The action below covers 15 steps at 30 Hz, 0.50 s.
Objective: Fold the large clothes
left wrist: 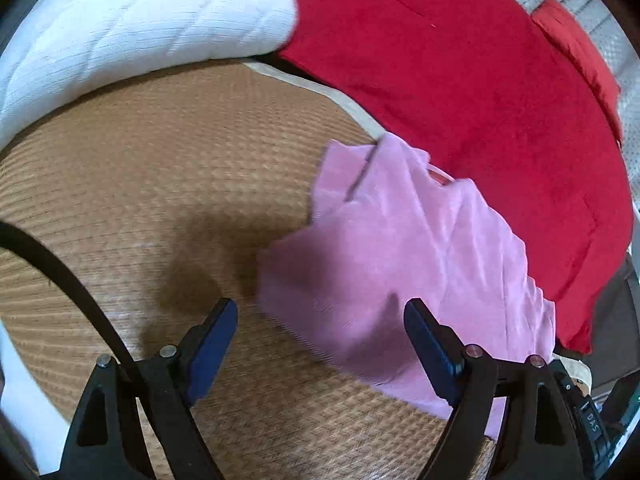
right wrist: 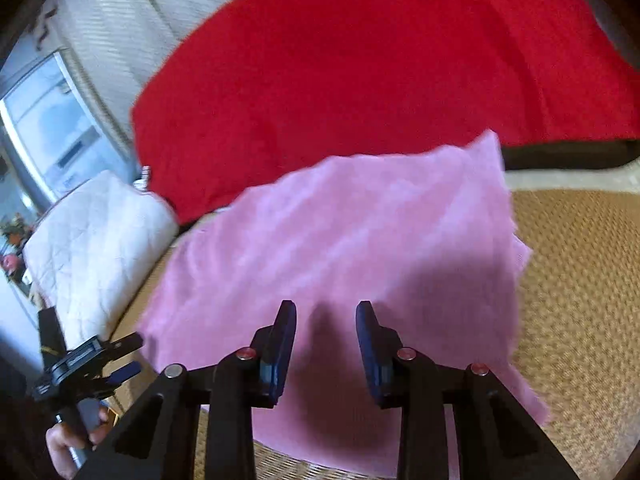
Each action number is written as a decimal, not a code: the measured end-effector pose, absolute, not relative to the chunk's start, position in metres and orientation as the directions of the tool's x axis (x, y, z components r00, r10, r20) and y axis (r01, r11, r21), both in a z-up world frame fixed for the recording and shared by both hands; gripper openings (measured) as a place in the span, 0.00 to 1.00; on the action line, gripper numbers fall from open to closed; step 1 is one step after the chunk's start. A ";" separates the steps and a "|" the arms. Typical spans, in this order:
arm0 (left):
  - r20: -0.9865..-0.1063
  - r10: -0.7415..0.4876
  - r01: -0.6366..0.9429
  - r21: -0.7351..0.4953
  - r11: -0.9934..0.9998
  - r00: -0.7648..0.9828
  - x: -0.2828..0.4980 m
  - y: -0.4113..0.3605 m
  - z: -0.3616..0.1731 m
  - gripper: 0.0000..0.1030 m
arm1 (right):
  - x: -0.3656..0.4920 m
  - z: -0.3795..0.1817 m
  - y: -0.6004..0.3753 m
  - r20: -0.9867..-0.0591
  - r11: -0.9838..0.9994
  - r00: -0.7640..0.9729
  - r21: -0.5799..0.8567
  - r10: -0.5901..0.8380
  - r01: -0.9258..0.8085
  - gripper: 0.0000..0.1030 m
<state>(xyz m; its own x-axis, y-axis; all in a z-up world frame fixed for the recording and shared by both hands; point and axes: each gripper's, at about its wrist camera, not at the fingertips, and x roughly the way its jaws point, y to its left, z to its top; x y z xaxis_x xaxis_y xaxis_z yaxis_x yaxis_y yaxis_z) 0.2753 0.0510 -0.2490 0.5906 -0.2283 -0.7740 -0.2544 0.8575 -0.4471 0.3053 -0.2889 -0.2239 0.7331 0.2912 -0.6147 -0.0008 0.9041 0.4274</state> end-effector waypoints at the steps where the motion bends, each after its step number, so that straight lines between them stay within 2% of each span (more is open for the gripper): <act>1: -0.771 -0.244 -0.248 -0.459 0.853 0.588 0.279 0.046 -0.253 0.83 | 0.308 -0.222 -0.282 -0.603 0.900 0.733 0.436 0.315 -0.028 0.32; 7: -0.747 -0.195 -0.232 -0.426 0.875 0.635 0.289 0.027 -0.258 0.83 | 0.333 -0.235 -0.248 -0.628 0.885 0.672 0.458 0.393 -0.089 0.32; 9: -0.737 -0.182 -0.216 -0.409 0.887 0.651 0.296 0.023 -0.259 0.69 | 0.347 -0.257 -0.243 -0.694 0.896 0.612 0.440 0.378 -0.055 0.33; 10: -0.733 -0.167 -0.213 -0.394 0.894 0.659 0.297 0.022 -0.258 0.62 | 0.346 -0.258 -0.243 -0.676 0.898 0.634 0.435 0.376 -0.069 0.32; 13: -0.722 -0.191 -0.212 -0.428 0.879 0.665 0.297 0.030 -0.259 0.62 | 0.348 -0.257 -0.243 -0.688 0.903 0.623 0.424 0.372 -0.071 0.32; 15: -0.725 -0.211 -0.217 -0.449 0.867 0.656 0.301 0.032 -0.262 0.72 | 0.348 -0.256 -0.243 -0.686 0.900 0.620 0.428 0.380 -0.079 0.32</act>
